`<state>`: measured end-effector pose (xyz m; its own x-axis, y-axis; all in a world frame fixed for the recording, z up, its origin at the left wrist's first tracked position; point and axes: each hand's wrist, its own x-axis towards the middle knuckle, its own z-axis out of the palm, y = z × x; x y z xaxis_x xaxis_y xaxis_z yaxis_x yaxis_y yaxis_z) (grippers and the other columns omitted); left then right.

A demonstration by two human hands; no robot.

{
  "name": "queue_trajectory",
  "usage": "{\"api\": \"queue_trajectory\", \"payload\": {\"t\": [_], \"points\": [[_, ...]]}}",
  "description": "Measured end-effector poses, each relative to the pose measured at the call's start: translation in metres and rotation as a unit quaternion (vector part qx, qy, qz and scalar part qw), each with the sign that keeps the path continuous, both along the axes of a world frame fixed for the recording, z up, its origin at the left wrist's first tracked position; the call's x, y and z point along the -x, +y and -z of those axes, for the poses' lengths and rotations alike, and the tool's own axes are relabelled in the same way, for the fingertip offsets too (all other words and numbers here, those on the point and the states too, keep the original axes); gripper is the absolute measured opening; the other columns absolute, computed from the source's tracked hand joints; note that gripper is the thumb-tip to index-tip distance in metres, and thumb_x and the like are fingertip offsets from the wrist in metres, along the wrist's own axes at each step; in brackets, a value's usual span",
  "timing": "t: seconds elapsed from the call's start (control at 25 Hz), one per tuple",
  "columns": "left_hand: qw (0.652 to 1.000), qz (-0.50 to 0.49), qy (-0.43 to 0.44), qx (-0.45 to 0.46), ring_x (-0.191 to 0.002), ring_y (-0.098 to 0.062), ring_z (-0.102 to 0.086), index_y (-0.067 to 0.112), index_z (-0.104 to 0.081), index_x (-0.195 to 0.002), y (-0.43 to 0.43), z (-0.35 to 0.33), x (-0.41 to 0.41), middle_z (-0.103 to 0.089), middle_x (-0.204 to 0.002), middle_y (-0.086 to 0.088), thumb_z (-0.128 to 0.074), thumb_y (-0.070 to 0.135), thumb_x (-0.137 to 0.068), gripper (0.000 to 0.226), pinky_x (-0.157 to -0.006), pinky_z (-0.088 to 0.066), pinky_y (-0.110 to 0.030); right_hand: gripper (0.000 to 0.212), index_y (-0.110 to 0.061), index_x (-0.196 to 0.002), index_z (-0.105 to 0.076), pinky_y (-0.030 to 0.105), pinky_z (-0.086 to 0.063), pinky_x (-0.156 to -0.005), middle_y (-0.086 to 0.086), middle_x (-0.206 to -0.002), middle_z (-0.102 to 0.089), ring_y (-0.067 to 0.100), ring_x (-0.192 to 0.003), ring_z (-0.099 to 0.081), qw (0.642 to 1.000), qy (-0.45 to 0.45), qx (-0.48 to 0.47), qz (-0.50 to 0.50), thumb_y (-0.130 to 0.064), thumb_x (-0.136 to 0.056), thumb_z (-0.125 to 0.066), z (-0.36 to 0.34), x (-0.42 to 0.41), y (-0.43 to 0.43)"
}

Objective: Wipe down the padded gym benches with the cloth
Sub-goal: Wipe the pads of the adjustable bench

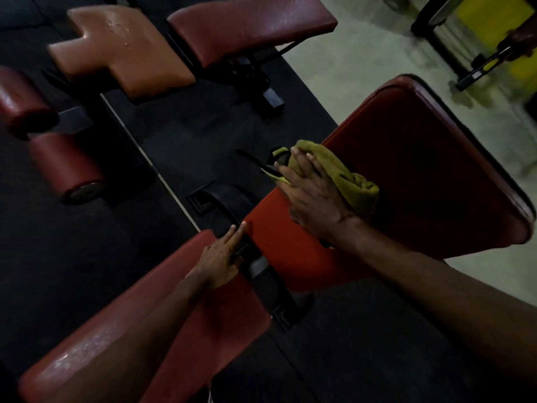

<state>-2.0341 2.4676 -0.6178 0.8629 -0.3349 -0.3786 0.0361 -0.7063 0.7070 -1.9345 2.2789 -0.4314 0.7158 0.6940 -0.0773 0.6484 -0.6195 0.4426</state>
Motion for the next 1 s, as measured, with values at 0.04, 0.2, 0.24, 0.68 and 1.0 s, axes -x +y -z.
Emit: {"api": "queue_trajectory", "payload": {"t": [0.04,0.2,0.24,0.68,1.0], "points": [[1.0,-0.004,0.004,0.0,-0.148,-0.028,-0.03,0.041,0.008,-0.158,0.002,0.002,-0.001,-0.004,-0.168,-0.001,-0.058,0.021,-0.093,0.094,-0.111,-0.031,-0.052,0.056,-0.012,-0.136,-0.06,0.054,-0.015,-0.123,0.014,-0.154,-0.046,0.045,-0.15,-0.021,0.998,0.018,0.052,0.013,-0.02,-0.081,-0.049,0.0,0.002,-0.001],[0.999,-0.014,0.014,-0.045,-0.148,-0.03,-0.029,0.038,0.01,-0.158,0.008,0.011,-0.001,-0.007,-0.168,-0.004,-0.06,0.021,-0.09,0.099,-0.11,-0.031,-0.05,0.049,-0.019,-0.12,-0.069,0.053,-0.016,-0.12,0.007,-0.137,-0.061,0.043,-0.141,-0.042,0.968,0.068,0.241,-0.034,-0.024,-0.081,-0.041,0.024,-0.003,0.019],[0.997,-0.014,0.023,-0.069,-0.149,-0.03,-0.026,0.037,0.011,-0.158,0.012,0.016,0.002,-0.007,-0.168,-0.005,-0.06,0.022,-0.09,0.1,-0.112,-0.029,-0.049,0.042,-0.024,-0.111,-0.072,0.049,-0.018,-0.117,0.001,-0.126,-0.067,0.036,-0.133,-0.054,0.955,0.121,0.269,-0.026,-0.028,-0.084,-0.04,0.037,-0.009,0.03],[0.98,0.017,0.111,-0.163,-0.153,-0.037,-0.004,0.04,0.009,-0.158,0.036,0.063,0.011,0.004,-0.168,-0.009,-0.057,0.043,-0.097,0.09,-0.117,-0.019,-0.061,0.064,-0.008,-0.139,-0.058,0.058,-0.016,-0.122,0.018,-0.148,-0.052,0.045,-0.142,-0.04,0.97,-0.024,0.235,-0.056,-0.024,-0.097,-0.012,0.072,0.01,0.033],[0.947,0.094,0.145,-0.27,-0.153,-0.035,-0.003,0.039,0.004,-0.159,0.058,0.103,0.041,0.015,-0.167,-0.005,-0.063,0.044,-0.092,0.095,-0.115,-0.023,-0.057,0.048,-0.015,-0.138,-0.057,0.052,-0.022,-0.122,0.015,-0.148,-0.05,0.039,-0.143,-0.039,0.95,0.087,0.299,-0.037,-0.032,-0.098,-0.036,0.134,0.014,0.048]]}}
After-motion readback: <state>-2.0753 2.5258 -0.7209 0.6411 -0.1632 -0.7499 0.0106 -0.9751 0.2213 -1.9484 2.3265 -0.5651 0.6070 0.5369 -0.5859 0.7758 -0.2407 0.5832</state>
